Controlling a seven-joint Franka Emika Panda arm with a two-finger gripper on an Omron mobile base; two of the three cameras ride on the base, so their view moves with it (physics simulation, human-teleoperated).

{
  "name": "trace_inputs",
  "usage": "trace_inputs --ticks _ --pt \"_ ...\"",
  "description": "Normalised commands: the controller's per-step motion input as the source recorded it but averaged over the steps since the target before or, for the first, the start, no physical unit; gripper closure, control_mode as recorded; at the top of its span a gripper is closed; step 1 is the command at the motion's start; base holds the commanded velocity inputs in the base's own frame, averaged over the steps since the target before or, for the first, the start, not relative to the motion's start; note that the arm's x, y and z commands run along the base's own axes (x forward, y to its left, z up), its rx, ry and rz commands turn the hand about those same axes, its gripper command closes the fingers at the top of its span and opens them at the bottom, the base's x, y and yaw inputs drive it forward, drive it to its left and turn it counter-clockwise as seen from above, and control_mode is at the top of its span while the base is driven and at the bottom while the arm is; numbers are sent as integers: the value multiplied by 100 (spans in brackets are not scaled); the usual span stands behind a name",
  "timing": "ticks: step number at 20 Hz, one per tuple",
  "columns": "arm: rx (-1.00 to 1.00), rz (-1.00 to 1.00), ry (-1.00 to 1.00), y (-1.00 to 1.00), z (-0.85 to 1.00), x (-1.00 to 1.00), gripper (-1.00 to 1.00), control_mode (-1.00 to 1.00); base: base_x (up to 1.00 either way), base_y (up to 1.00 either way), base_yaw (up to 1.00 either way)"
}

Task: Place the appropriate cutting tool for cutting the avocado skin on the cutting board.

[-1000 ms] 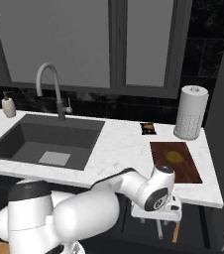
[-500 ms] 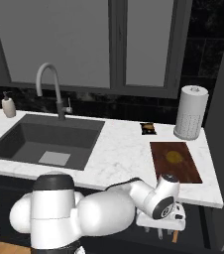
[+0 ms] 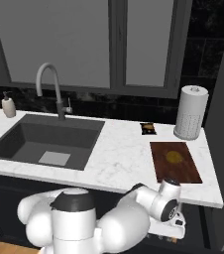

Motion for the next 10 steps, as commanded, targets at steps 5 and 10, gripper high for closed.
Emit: trace_inputs --ticks 5,10 --pt "5 0 3 -3 0 -85 -100 -100 0 0 0" --pt "1 0 4 0 0 -100 -100 -100 0 0 0"
